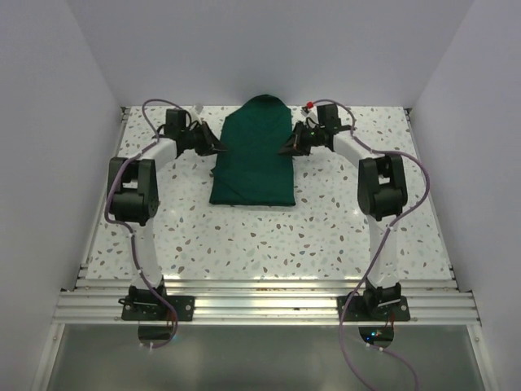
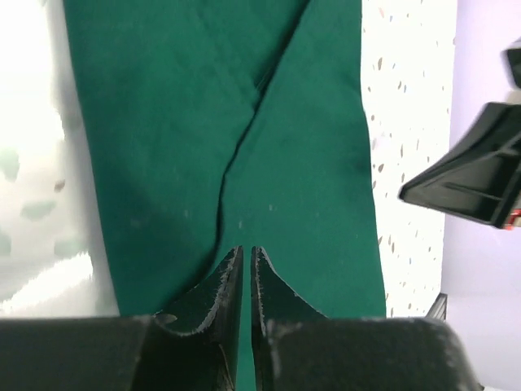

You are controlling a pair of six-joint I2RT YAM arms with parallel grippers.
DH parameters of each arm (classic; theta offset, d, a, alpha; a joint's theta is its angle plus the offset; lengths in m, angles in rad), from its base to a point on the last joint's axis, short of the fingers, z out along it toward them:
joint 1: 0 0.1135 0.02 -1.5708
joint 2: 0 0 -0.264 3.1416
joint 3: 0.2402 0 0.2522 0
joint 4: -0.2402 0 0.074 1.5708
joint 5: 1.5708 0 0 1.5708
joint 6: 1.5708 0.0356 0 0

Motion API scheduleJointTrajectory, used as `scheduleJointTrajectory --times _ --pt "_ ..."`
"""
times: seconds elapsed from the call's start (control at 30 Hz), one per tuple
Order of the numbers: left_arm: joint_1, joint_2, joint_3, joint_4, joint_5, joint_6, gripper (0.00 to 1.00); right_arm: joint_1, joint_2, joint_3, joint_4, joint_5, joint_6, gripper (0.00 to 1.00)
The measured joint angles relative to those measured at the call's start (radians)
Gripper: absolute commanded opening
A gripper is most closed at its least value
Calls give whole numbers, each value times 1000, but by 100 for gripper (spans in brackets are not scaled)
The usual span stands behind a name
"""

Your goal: Prepare the surgical pack

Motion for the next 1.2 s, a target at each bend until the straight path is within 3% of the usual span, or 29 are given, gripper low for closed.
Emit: scheduleJointTrajectory --times 0.27,0.53,0.9,1.2 --pt "0 154 131 96 53 -50 11 -8 150 121 -1 0 15 2" --pt "0 300 277 -18 34 -51 9 -19 236 187 -32 0 -3 2" --pt "2 307 273 -119 16 -32 4 -24 257 171 -92 -24 -79 2" --pt "2 167 47 -125 27 -6 1 -24 118 -90 -60 -75 -112 2"
